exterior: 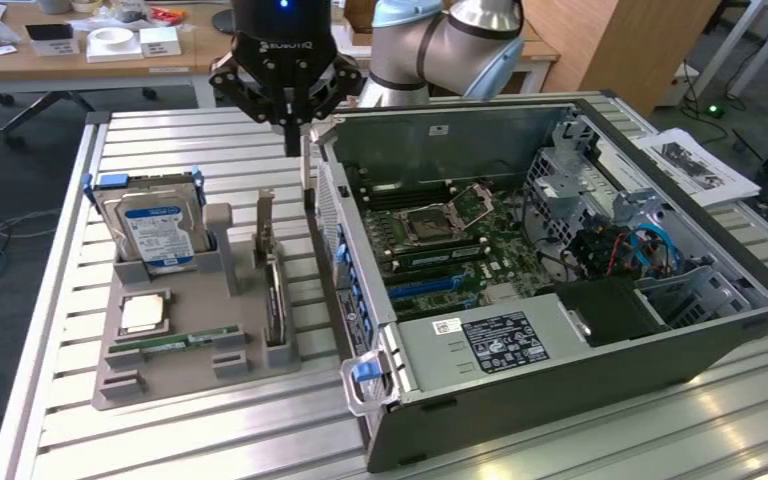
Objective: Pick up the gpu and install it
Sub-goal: 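Reach for the gpu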
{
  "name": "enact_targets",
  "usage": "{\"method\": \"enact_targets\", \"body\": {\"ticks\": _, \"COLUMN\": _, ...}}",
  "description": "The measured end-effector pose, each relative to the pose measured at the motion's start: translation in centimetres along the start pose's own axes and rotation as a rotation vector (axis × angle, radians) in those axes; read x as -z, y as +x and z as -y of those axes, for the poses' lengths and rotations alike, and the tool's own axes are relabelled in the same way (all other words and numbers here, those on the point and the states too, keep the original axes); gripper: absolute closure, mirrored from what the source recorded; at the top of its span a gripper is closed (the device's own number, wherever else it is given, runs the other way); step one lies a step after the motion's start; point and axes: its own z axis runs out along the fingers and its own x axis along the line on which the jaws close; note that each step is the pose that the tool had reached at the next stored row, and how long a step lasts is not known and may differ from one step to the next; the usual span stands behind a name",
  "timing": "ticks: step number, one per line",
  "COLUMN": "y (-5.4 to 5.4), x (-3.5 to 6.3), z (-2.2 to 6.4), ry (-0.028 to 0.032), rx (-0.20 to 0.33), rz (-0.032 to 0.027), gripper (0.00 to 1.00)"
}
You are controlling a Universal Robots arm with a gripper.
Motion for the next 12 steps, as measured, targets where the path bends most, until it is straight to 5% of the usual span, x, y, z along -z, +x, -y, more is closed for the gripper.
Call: {"method": "enact_targets", "body": {"ticks": 12, "y": 2.0, "x": 0.02, "z": 0.15, "ry": 0.0, "rx": 0.0, "rz": 0.0, "gripper": 0.89}}
